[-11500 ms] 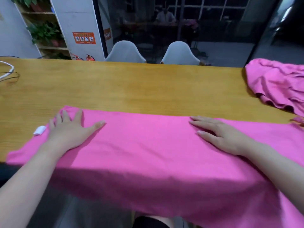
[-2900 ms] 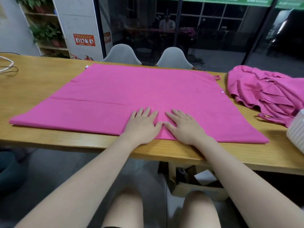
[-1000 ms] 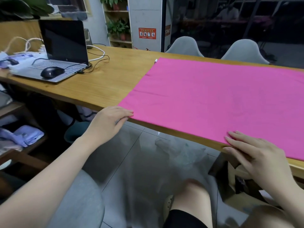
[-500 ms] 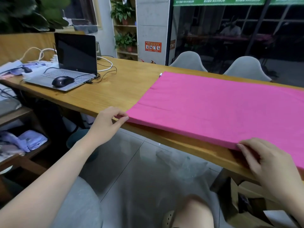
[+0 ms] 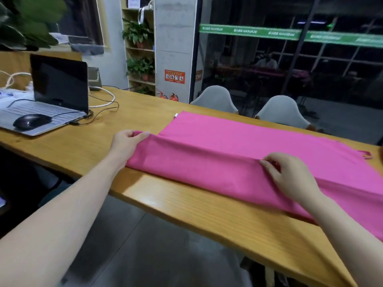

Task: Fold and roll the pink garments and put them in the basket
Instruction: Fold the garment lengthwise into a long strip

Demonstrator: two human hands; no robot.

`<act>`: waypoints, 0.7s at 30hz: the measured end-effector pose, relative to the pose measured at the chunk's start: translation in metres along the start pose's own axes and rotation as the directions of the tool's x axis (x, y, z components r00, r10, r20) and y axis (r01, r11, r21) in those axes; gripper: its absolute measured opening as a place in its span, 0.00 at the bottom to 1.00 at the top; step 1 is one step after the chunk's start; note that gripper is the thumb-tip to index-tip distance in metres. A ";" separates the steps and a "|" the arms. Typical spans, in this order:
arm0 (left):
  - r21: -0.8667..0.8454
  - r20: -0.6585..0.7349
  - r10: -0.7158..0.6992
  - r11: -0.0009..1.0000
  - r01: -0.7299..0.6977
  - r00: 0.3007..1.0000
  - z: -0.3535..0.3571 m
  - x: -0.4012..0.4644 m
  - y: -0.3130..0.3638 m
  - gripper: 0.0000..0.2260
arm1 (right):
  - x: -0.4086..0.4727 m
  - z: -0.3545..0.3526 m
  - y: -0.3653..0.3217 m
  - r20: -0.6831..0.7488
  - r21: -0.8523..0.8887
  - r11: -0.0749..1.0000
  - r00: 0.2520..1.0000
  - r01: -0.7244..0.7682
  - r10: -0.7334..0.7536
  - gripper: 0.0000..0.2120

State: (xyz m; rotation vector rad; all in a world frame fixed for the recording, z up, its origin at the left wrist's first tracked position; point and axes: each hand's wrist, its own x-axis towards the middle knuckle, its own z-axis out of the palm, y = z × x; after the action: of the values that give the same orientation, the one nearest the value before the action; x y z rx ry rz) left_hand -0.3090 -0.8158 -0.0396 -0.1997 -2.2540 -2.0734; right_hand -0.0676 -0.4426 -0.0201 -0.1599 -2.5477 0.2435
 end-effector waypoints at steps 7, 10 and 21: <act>0.224 -0.020 0.016 0.974 -0.011 1.000 0.048 0.067 -0.012 0.12 | 0.057 0.044 0.052 0.147 0.076 0.993 0.986 -0.095 0.083 0.07; 0.285 -0.012 0.051 0.957 -0.046 0.999 0.060 0.079 -0.024 0.15 | 0.059 0.067 0.071 0.183 0.092 0.986 0.976 -0.139 0.121 0.08; 0.465 0.024 0.150 0.874 -0.144 0.988 0.064 0.085 -0.043 0.13 | 0.051 0.088 0.084 0.160 0.132 0.975 0.975 -0.176 0.154 0.08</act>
State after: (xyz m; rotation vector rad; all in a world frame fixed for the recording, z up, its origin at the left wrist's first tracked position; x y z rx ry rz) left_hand -0.3967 -0.7513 -0.0758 -0.3119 -2.5528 -1.3994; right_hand -0.1531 -0.3649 -0.0827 -0.3089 -2.6544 0.5232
